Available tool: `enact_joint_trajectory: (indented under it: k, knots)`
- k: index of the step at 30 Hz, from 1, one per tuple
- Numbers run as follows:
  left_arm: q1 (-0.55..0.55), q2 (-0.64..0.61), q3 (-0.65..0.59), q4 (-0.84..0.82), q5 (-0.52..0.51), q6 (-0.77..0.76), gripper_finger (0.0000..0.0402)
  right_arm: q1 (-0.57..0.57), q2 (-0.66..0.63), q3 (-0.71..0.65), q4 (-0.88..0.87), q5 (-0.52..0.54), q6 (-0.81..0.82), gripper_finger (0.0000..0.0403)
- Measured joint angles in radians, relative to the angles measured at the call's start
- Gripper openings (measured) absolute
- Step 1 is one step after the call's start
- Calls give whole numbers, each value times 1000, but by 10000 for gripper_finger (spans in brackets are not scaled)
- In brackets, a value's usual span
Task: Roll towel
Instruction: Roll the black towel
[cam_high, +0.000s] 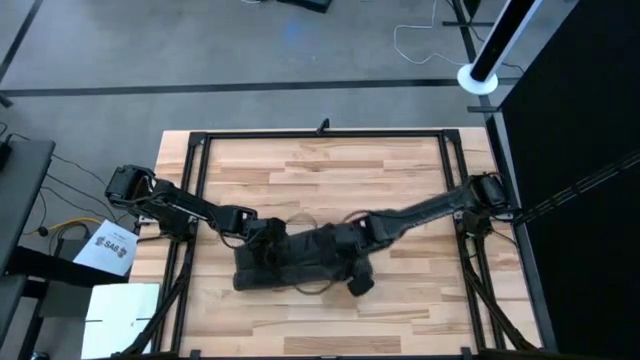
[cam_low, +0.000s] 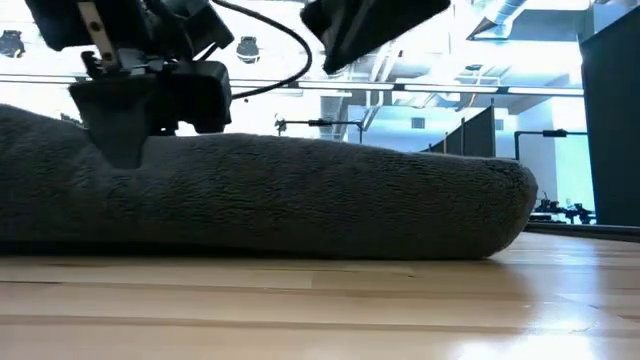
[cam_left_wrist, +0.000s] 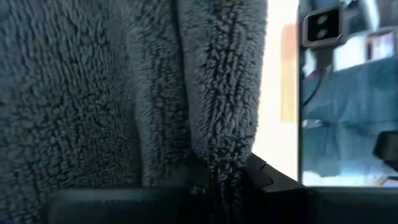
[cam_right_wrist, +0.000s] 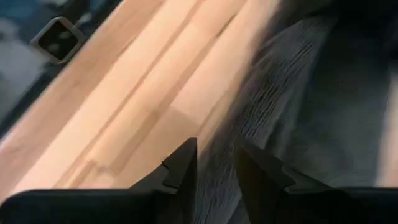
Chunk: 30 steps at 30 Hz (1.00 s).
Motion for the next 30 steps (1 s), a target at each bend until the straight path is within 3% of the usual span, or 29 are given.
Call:
enact_joint_trajectory:
  k: [6, 12, 16, 20, 27, 30]
  knots:
    - [51, -2, -31, 143, 67, -55, 18, 109, 4, -38, 103, 311, 97, 59]
    - [97, -2, -206, 487, 110, -254, 18, 112, 4, -50, 151, 337, 177, 54]
    - [112, -2, -300, 663, 110, -381, 18, 99, 4, -50, 195, 338, 92, 62]
    - [122, -3, -329, 717, 109, -439, 18, 74, 4, -60, 247, 338, 86, 107]
    - [154, -3, -331, 766, 98, -457, 18, 31, 25, -68, 322, 332, 59, 249]
    - [175, -3, -331, 802, 93, -473, 18, 37, 71, -69, 335, 342, 38, 288]
